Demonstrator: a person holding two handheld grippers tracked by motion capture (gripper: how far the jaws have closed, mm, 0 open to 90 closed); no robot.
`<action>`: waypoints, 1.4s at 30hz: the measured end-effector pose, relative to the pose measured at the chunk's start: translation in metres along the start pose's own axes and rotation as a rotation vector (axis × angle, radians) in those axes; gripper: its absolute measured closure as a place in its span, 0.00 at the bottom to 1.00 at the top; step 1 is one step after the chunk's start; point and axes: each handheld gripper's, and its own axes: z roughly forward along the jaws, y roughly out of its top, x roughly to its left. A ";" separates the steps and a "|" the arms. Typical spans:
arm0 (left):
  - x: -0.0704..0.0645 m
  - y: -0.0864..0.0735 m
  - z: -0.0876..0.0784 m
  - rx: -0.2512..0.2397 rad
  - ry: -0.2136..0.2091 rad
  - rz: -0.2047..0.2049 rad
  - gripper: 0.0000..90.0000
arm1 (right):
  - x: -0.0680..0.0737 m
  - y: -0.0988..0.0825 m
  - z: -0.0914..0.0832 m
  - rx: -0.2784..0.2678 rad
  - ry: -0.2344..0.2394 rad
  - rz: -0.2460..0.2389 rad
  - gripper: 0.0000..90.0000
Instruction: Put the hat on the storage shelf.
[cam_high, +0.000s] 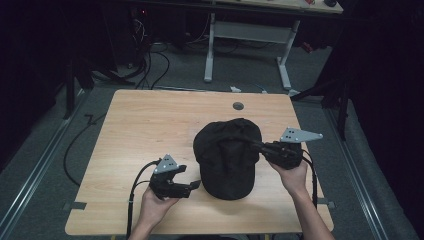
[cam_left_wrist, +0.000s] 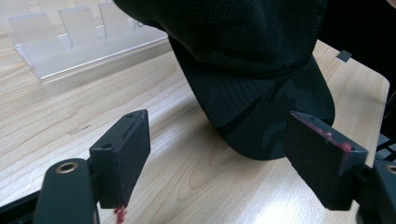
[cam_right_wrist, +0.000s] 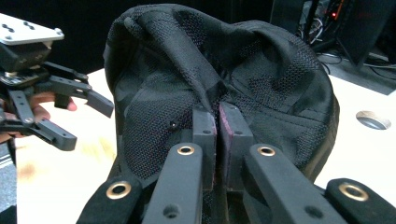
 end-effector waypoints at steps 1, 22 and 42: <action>0.000 0.000 0.001 0.002 -0.003 -0.001 0.25 | 0.001 0.001 0.000 -0.001 0.003 -0.003 0.96; -0.001 -0.003 0.012 0.071 -0.037 -0.022 0.24 | 0.015 0.010 0.011 -0.015 0.084 -0.041 0.96; -0.003 -0.004 0.005 0.099 -0.122 -0.050 0.49 | 0.020 0.013 0.011 -0.046 0.123 -0.061 0.96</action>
